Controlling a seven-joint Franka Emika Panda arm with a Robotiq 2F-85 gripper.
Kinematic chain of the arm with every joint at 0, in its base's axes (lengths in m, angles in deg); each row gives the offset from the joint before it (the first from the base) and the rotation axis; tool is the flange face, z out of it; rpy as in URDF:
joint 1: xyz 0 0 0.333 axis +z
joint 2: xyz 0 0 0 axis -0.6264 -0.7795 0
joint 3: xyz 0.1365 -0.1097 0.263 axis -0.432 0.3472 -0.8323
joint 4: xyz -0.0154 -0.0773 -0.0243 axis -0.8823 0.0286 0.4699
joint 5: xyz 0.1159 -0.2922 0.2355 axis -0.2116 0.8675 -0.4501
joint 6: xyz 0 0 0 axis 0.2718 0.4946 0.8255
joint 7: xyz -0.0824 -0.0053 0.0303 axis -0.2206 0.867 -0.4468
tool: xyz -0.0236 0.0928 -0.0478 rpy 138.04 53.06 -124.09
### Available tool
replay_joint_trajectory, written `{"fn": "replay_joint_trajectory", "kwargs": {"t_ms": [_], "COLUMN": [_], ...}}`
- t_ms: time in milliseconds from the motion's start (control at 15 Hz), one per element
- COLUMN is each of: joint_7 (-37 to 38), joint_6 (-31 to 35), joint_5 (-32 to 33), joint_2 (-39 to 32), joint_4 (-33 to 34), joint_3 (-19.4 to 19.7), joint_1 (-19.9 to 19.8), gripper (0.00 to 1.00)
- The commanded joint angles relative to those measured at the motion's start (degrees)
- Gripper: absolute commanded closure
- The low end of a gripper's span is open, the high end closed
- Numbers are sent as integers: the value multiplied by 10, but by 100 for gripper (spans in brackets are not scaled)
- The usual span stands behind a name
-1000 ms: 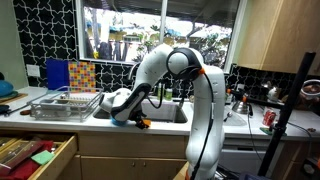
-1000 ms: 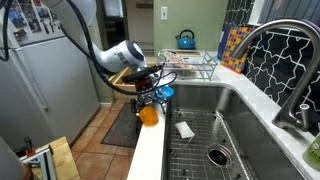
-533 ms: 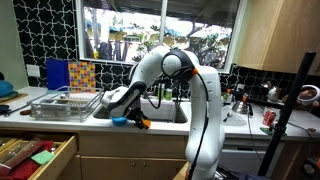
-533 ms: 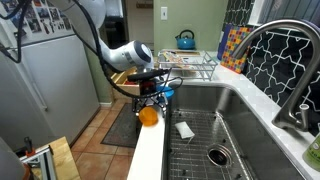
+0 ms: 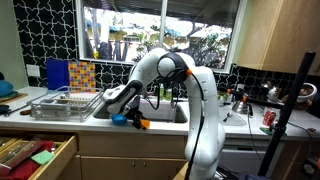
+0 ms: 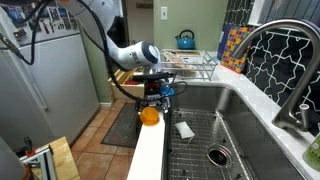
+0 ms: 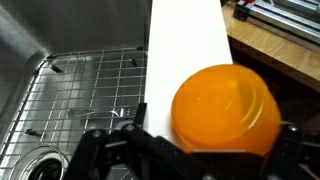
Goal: Turn the orange bowl upside down on the kitchen counter
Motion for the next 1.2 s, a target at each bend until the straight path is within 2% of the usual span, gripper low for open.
{"fn": "replay_joint_trajectory", "kwargs": {"t_ms": [0, 200, 400, 600, 1133], "joint_7": [-8, -17, -30, -23, 34], "joint_6": [6, -6, -42, -50, 3], "joint_5": [-3, -20, -76, -102, -71], "joint_2": [-7, -9, -18, -21, -10], "joint_4": [14, 19, 41, 56, 51], "joint_3": [6, 6, 9, 14, 24], "joint_1": [-5, -7, -15, -20, -16], "gripper": [0, 0, 0, 0, 0]}}
